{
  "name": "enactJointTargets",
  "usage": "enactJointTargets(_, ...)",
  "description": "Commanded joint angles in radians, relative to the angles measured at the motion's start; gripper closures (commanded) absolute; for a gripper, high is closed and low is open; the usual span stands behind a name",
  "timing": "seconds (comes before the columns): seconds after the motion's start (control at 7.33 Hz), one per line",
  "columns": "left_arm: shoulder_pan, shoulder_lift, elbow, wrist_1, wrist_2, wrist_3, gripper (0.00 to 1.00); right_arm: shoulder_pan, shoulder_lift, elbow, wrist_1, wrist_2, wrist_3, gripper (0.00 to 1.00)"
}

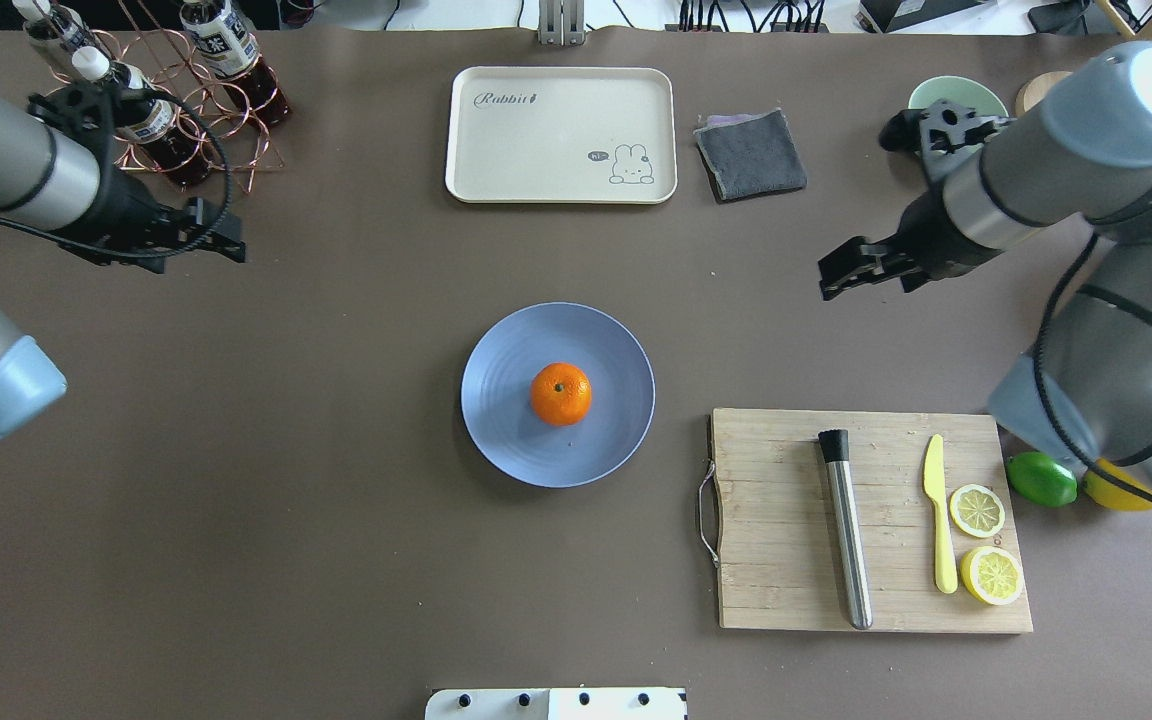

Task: Pick orange to plate
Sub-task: 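Open the right gripper and withdraw both grippers away from the plate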

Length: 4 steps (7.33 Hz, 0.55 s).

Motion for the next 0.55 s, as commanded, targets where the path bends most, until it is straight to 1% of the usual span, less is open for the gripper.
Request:
enactJointTargets(0.0,-0.221,0.14,0.008,0.007,-0.145,0.347,0.03,0.263,-0.159,-0.057,-0.005,0.127,-0.412,0.0)
enactJointTargets(0.14,-0.293,0.183,0.01,0.044,-0.173,0.476,0.03,0.342,-0.171,-0.129,-0.005,0.127,-0.535,0.0)
enactJointTargets(0.27,-0.376,0.232,0.029,0.089,-0.186,0.661,0.03,0.399,-0.162,-0.22,-0.003,0.129,-0.668,0.0)
enactJointTargets(0.41,-0.465,0.24,0.074,0.152,-0.218,0.824,0.03,0.445,-0.171,-0.261,-0.002,0.127,-0.745,0.0)
